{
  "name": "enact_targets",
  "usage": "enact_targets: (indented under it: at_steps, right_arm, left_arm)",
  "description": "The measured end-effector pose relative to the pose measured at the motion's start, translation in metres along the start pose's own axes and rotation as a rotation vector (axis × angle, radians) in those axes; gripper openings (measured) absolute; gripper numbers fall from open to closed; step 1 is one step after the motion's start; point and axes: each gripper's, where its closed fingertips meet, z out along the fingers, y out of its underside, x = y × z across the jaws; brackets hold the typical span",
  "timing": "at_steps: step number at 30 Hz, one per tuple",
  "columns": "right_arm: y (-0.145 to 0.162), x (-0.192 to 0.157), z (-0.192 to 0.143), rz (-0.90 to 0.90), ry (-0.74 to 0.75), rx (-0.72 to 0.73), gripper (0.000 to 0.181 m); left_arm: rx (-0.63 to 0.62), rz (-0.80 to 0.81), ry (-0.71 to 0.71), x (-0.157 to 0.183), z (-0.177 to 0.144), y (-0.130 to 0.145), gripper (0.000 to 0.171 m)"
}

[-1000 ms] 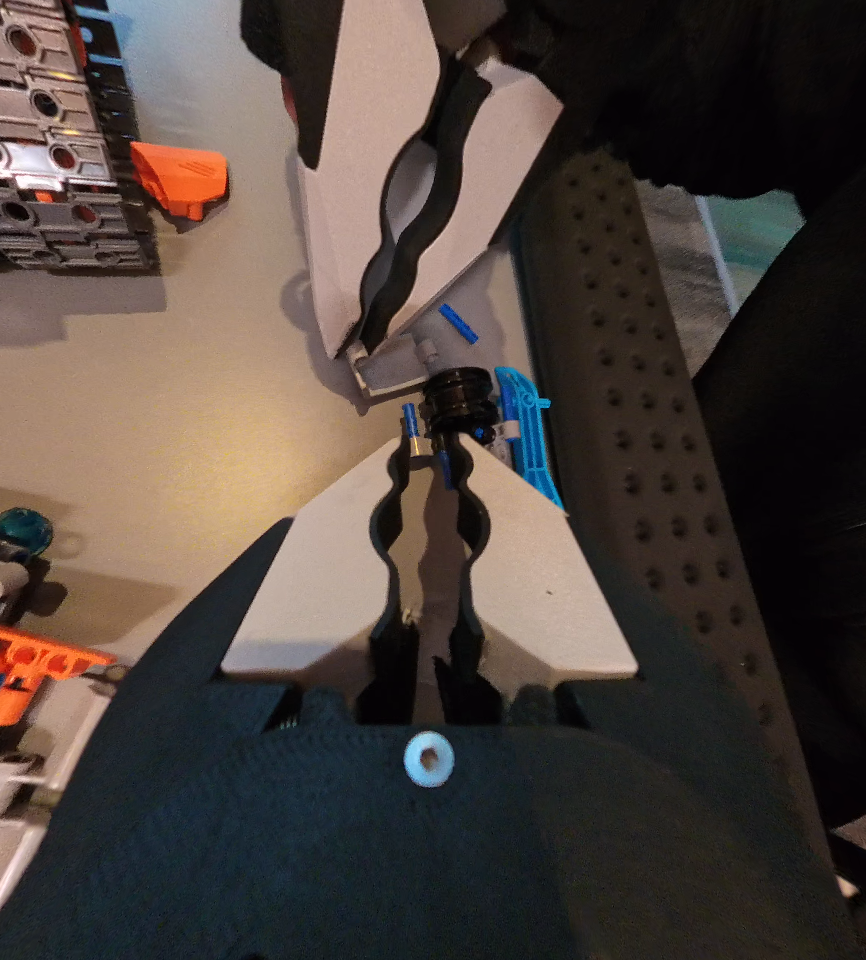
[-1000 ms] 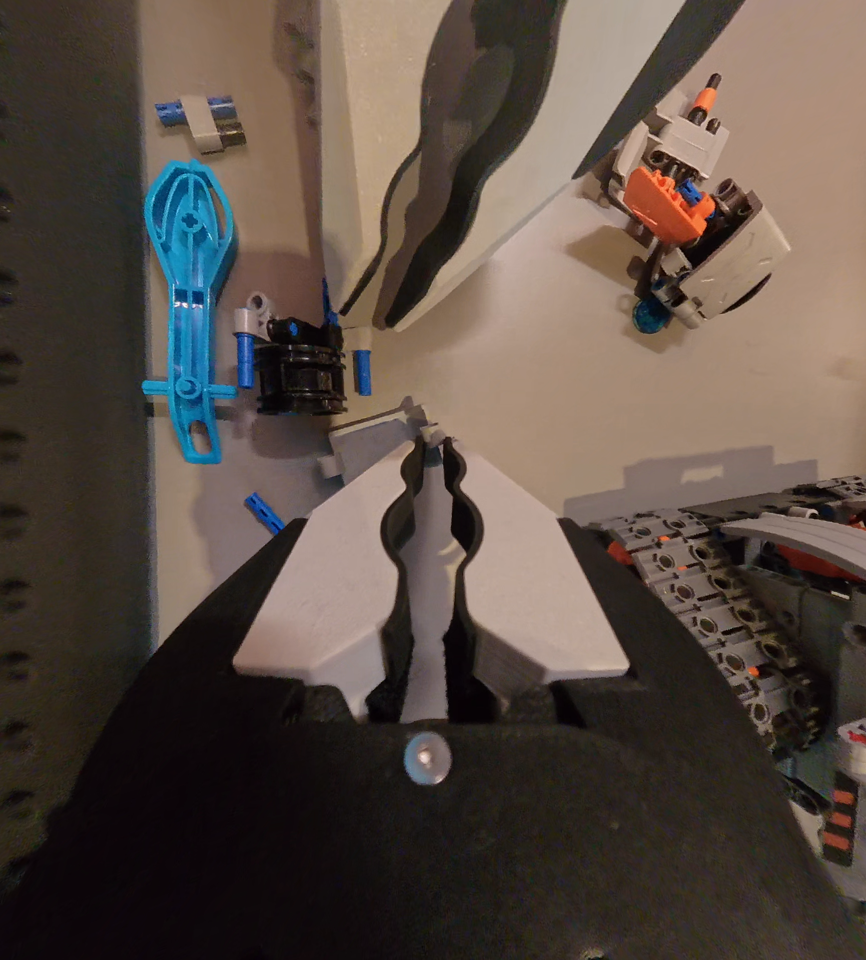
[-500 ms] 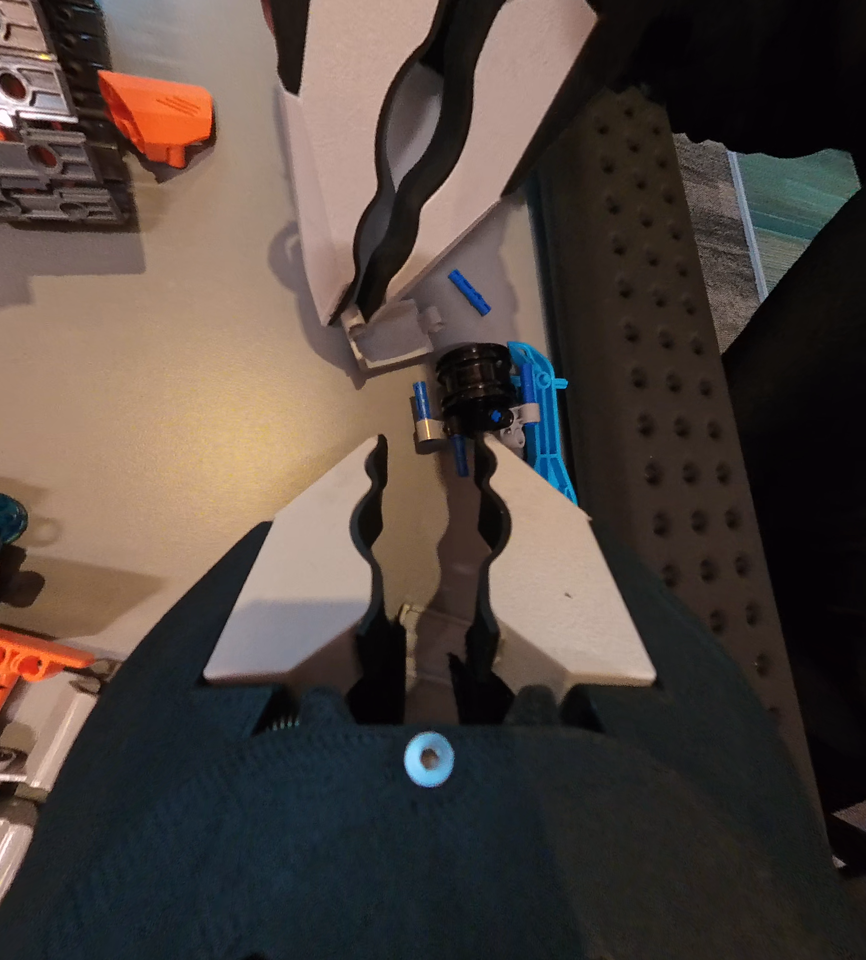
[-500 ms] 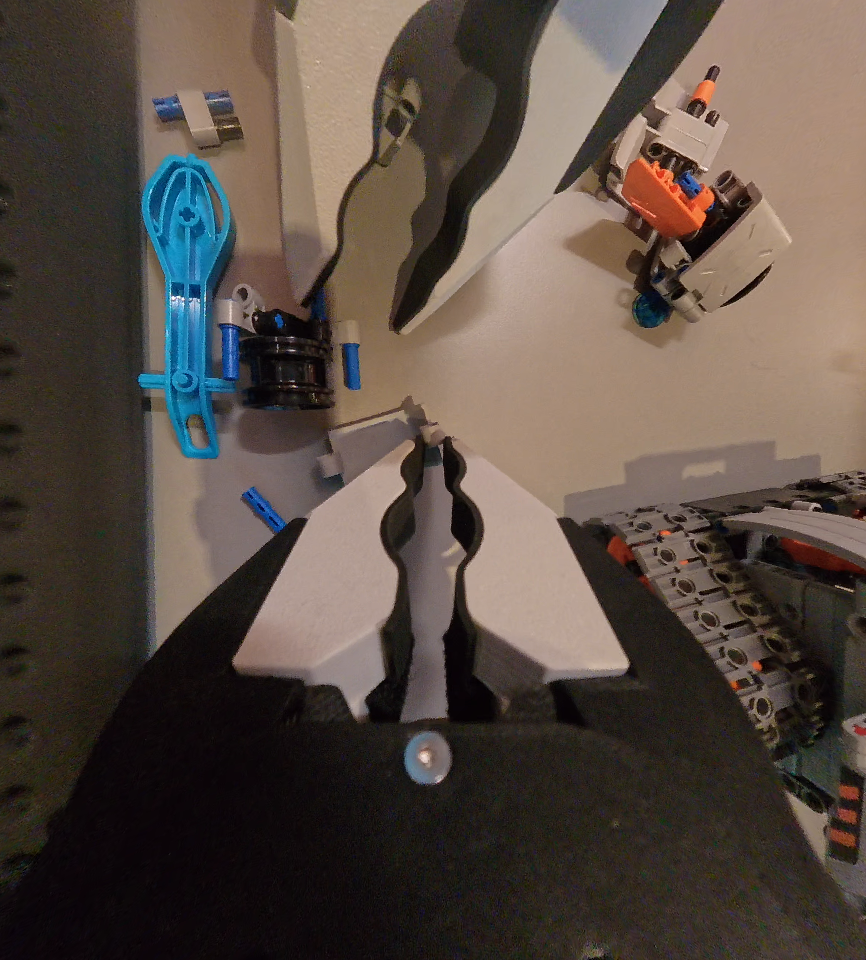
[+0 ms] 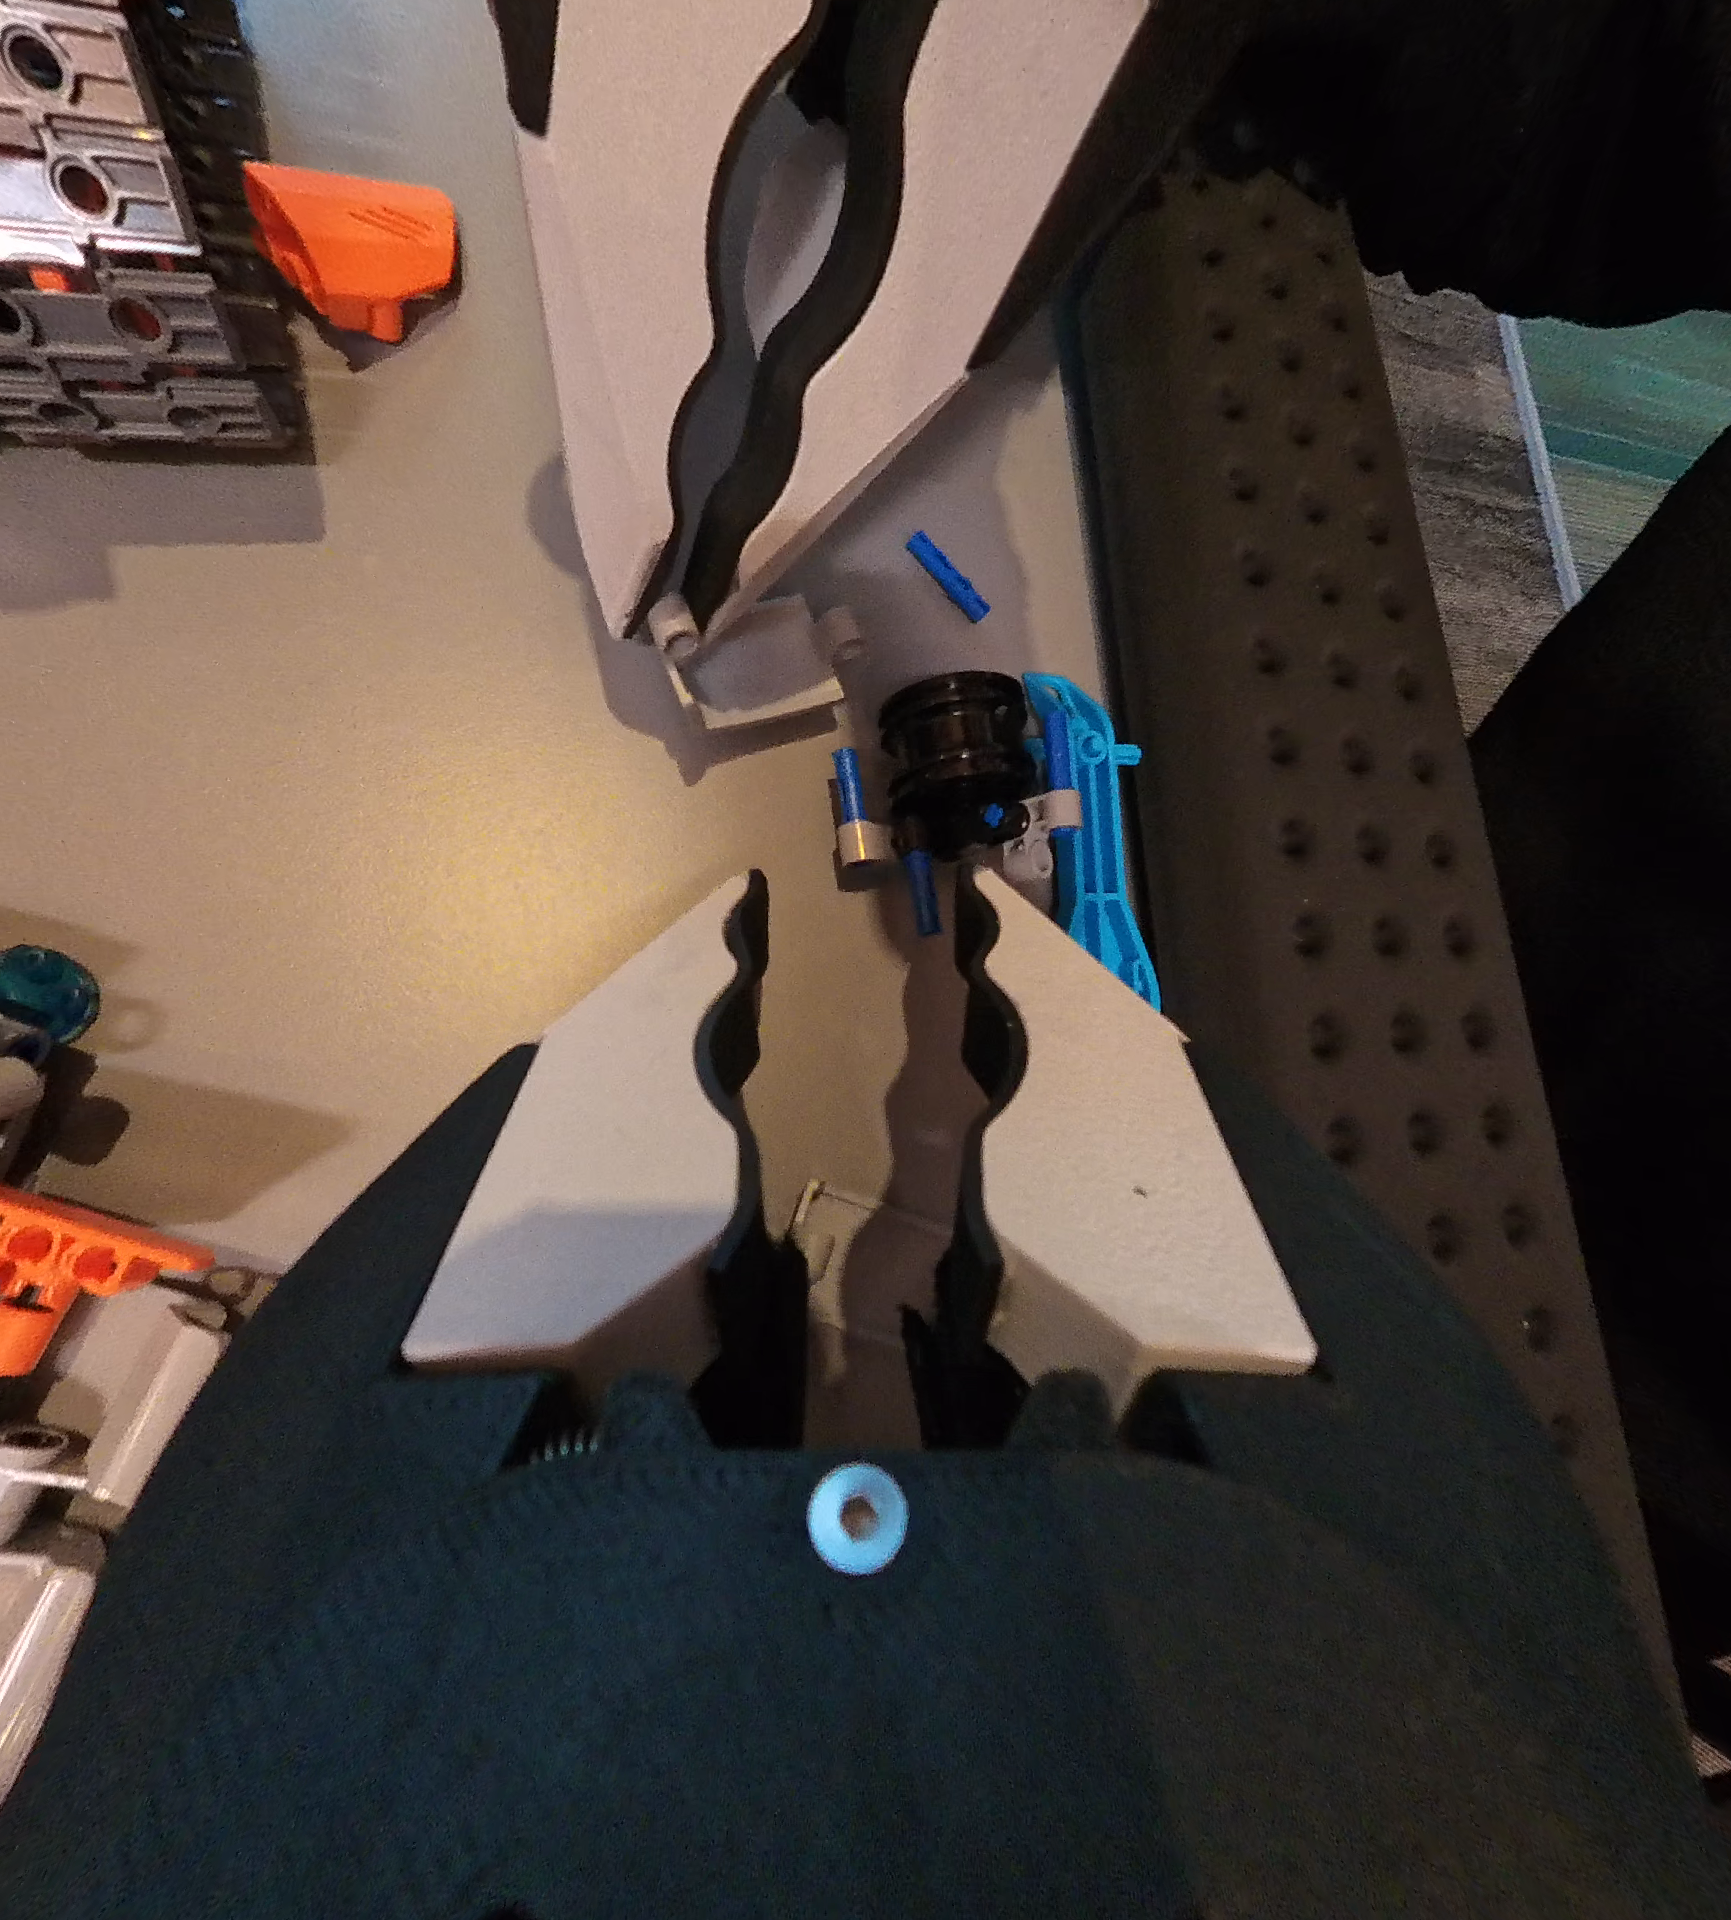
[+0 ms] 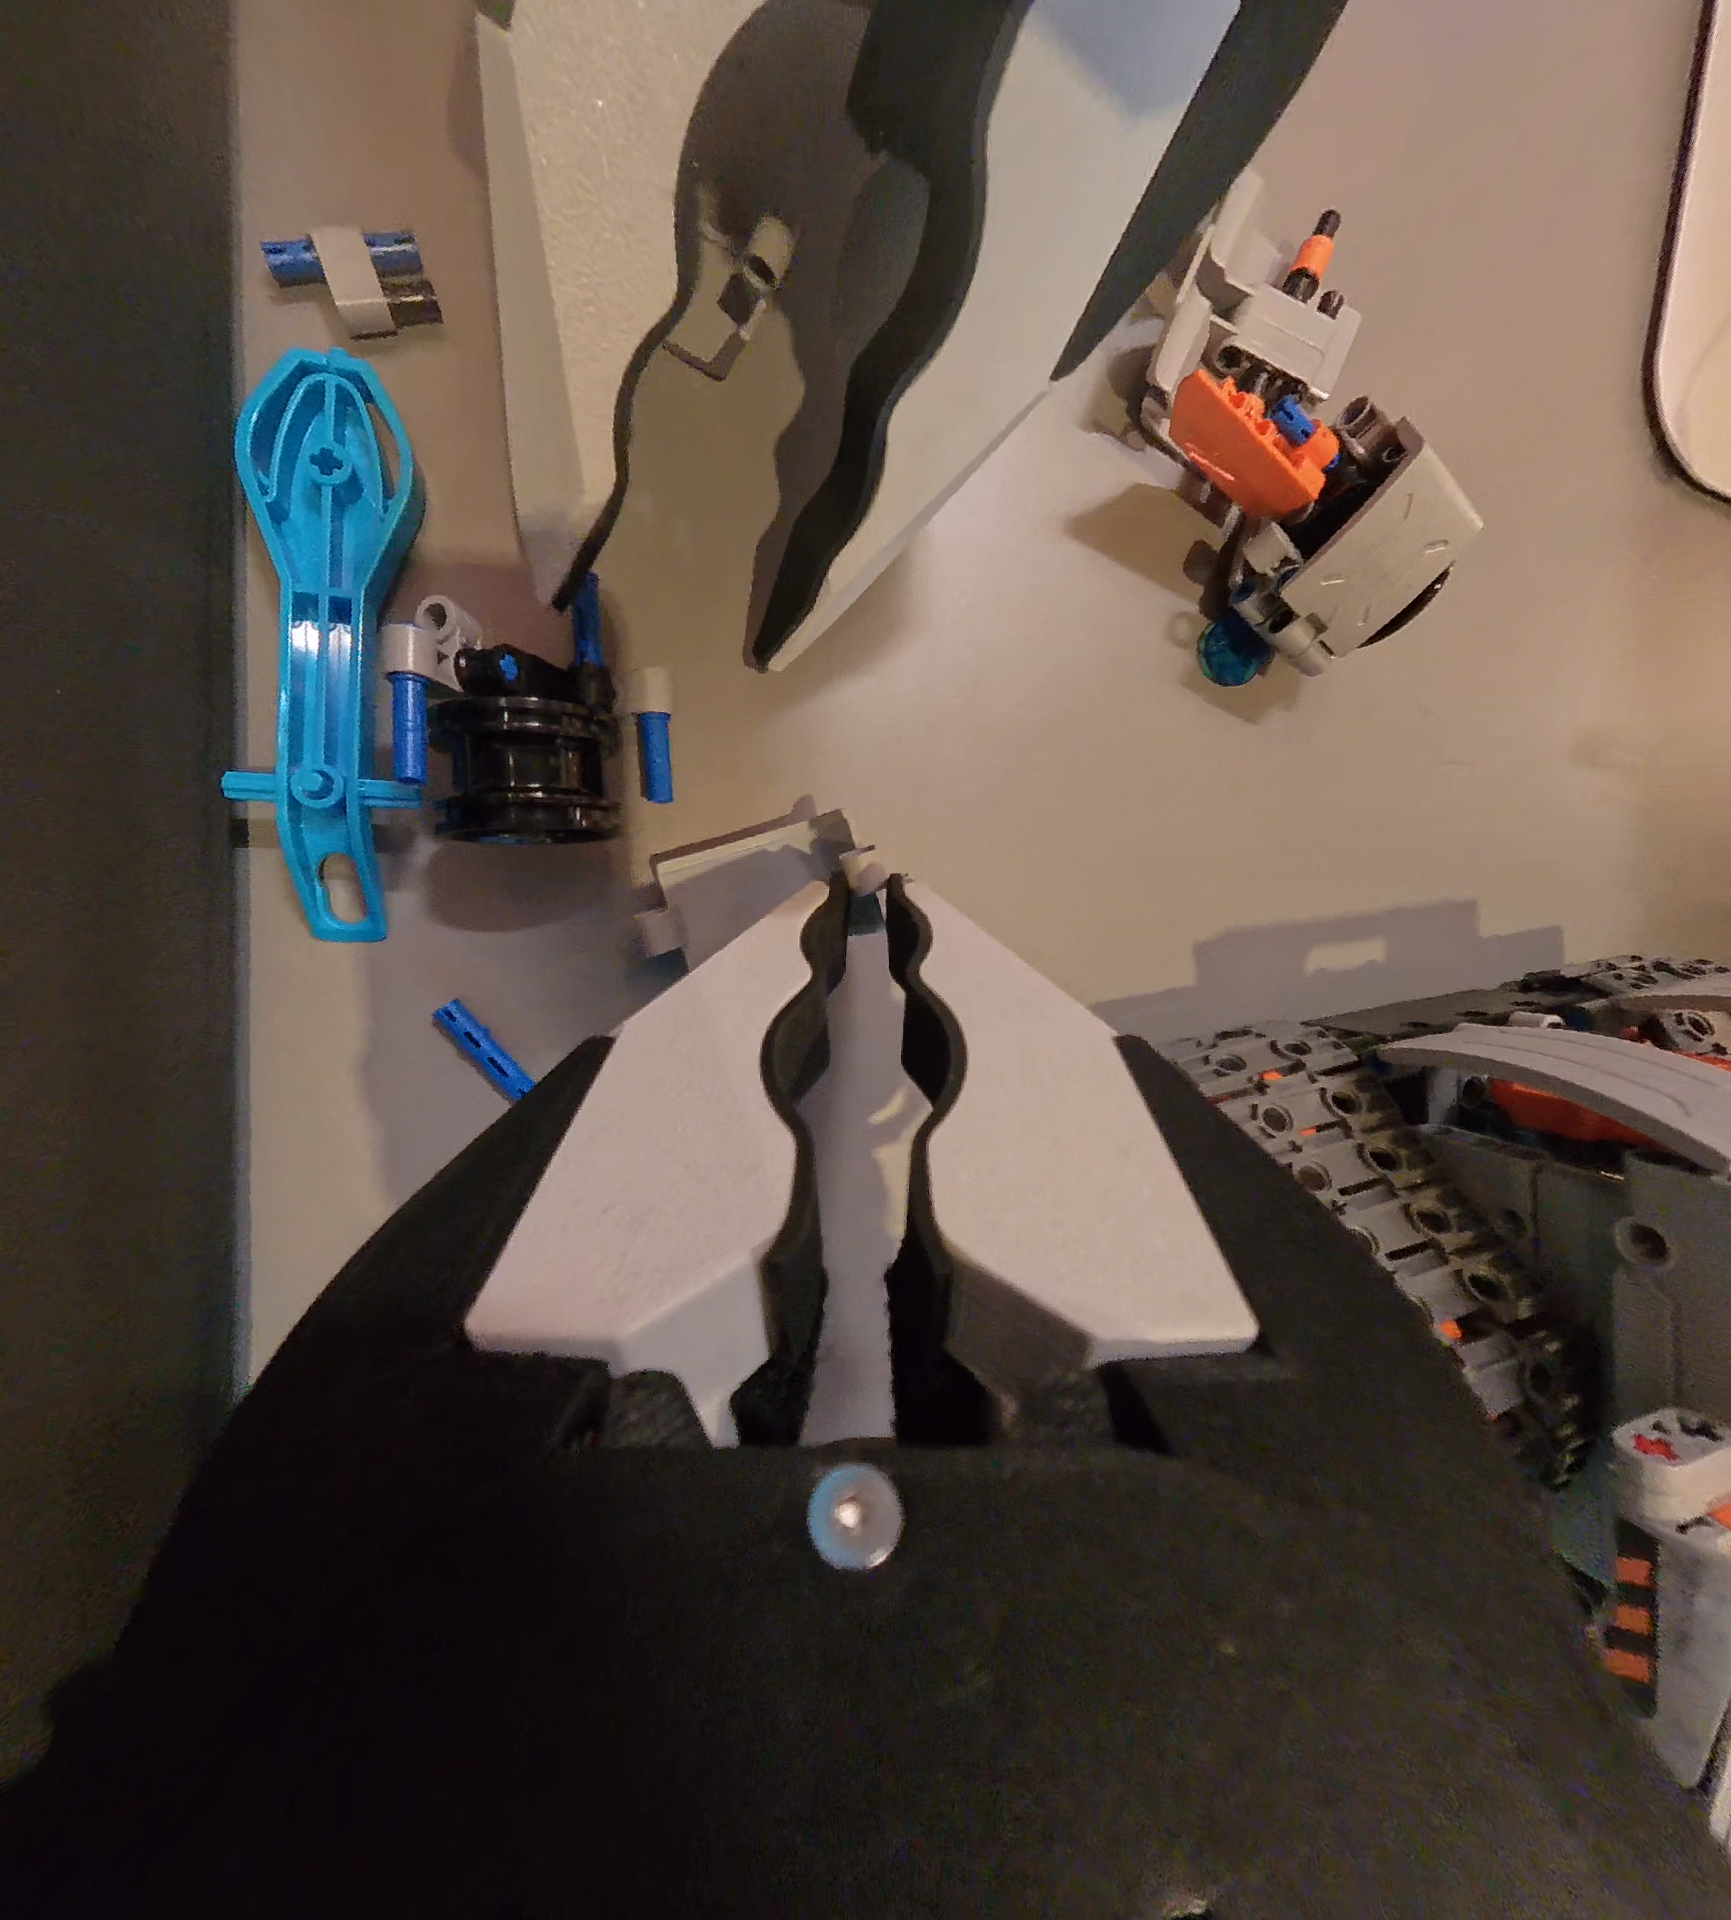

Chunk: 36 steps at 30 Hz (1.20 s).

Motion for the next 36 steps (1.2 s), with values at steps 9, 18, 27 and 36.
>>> enact_targets:
  at_steps: [9,18,27,36]
  right_arm:
    - [0.0,0.008,0.001,0.001,0.028,0.021,0.004]
    - [-0.001,0.014,0.0,-0.003,0.056,0.033,0.004]
    - [-0.001,0.017,-0.002,-0.002,0.075,0.036,0.004]
    - [-0.001,0.02,-0.007,0.001,0.097,0.043,0.004]
  left_arm:
    - [0.004,0.025,-0.029,0.001,-0.003,-0.001,0.034]
    - [0.029,0.021,-0.053,-0.005,-0.006,-0.003,0.032]
    - [0.046,0.01,-0.062,-0.01,-0.009,-0.003,0.032]
    - [0.024,0.11,-0.019,0.011,-0.018,-0.004,0.041]
